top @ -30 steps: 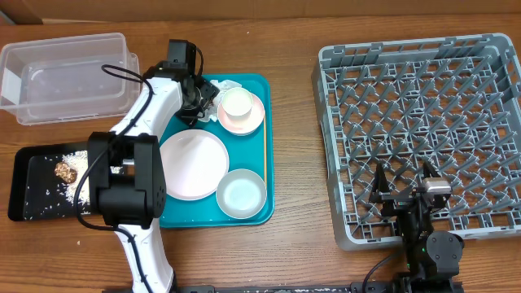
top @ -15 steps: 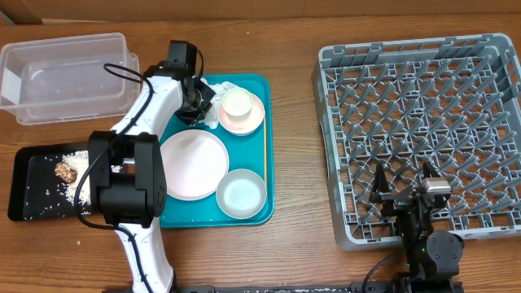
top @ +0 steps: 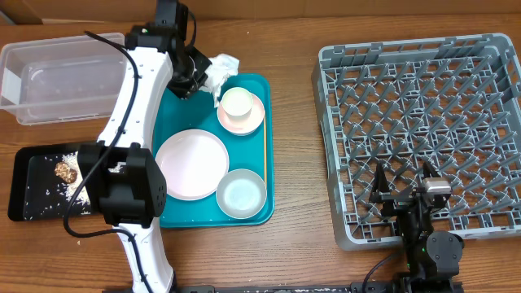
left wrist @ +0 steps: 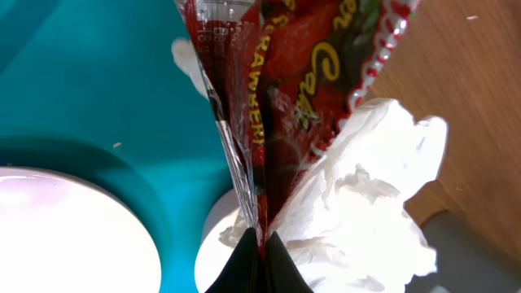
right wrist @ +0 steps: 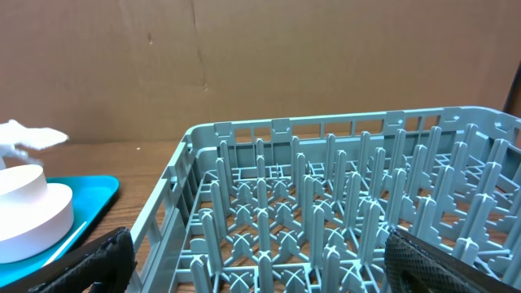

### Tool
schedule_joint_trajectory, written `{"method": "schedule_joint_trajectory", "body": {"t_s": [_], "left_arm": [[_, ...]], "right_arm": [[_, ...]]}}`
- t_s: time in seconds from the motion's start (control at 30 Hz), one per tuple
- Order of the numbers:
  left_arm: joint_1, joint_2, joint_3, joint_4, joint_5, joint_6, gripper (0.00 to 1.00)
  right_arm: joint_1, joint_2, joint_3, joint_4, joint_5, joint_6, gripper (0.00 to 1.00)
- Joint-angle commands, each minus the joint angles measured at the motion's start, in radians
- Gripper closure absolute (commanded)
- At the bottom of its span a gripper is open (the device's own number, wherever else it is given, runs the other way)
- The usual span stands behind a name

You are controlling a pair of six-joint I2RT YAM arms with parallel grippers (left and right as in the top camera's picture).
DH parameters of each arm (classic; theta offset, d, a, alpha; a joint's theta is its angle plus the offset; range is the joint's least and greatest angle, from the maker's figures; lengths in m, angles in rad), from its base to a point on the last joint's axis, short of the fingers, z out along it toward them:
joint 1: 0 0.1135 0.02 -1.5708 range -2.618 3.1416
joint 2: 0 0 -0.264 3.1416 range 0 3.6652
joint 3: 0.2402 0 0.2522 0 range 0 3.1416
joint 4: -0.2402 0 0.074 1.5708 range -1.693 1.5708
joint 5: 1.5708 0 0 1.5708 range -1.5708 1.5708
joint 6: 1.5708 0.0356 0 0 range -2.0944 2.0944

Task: Sort waste into correct bins and load items into the dishwasher
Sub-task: 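Grasp the red wrapper and white tissue with the left gripper, then carry the wrapper and tissue into the clear plastic bin and release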

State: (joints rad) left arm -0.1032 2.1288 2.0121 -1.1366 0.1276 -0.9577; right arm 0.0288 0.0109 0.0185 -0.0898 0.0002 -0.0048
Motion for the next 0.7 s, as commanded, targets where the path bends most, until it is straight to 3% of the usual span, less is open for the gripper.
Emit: {"method": "schedule_joint_trajectory", "body": {"t_s": [0.0,0.3,0.67], "left_arm": [[0.021,-0.005,0.069,-0.032,-0.006,0.027,0.96],[0.145,-0.005,0.188,-0.061,-0.006,0.04,0.96],[0.398,-0.005,0.202,0.034,-0.04,0.063,0.96]], "right_arm": [[0.004,-0.008,-0.01,0.005,-0.001,-0.006,0.0],[0.004,-0.008,-0.01,0.005,-0.001,-0.006,0.0],[0.004,-0.008,-0.01,0.005,-0.001,-0.006,0.0]]}}
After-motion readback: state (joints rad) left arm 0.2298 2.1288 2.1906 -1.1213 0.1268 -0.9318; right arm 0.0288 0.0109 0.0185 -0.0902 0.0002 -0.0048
